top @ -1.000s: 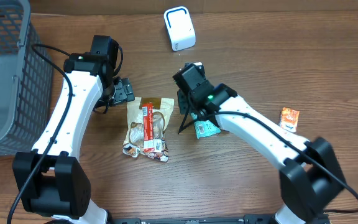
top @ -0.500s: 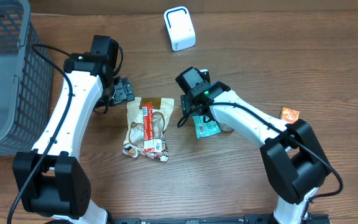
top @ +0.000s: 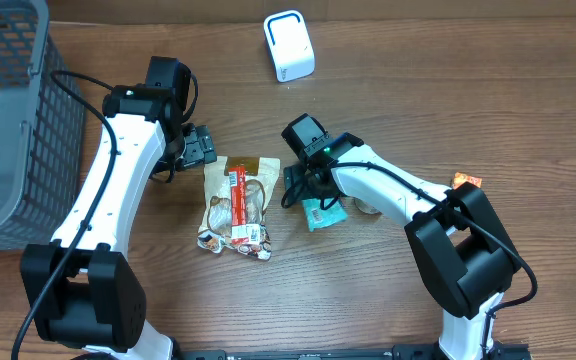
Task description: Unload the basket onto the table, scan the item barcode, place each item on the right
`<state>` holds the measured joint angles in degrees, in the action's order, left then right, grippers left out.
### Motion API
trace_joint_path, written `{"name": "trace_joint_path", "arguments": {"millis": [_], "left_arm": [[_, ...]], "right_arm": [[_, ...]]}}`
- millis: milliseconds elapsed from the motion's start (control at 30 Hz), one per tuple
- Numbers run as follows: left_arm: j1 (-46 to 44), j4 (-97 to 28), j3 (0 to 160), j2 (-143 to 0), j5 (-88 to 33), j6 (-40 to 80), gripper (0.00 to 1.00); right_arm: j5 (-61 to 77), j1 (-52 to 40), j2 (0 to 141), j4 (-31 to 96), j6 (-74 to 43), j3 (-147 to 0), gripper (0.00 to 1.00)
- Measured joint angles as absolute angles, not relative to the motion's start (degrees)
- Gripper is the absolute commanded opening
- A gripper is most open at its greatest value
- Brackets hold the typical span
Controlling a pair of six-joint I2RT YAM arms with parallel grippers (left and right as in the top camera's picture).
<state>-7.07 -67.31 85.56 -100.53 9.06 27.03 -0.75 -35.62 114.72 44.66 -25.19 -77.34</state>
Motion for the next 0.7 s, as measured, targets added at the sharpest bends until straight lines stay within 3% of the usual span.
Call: {"name": "trace_joint_path", "arguments": {"millis": [200, 300, 467, 600, 700], "left_arm": [[-7.07, -67.33, 85.56, -100.53, 9.06, 27.05, 1.00], [-7.07, -67.31, 85.56, -100.53, 9.06, 27.05, 0.99], [-7.07, -67.31, 85.56, -100.53, 9.08, 27.03, 1.00], [-7.07, -67.33, 85.56, -100.53, 9.06, 27.05, 1.00], [-7.07, -67.31, 85.56, -100.53, 9.08, 27.03, 1.00]], "right_arm": [[3.55, -35.62, 114.76, 51.66, -28.71, -79.13, 0.86], [4.05, -35.62, 114.74, 53.82, -29.47, -81.87, 1.00], [3.60, -35.59, 114.65, 56.62, -29.61, -83.46, 1.00], [3.36, -35.14, 114.65, 57.82, -29.85, -83.46, 0.83], [2.98, -33.52, 114.65, 56.66, -29.39, -83.46, 0.57]]}}
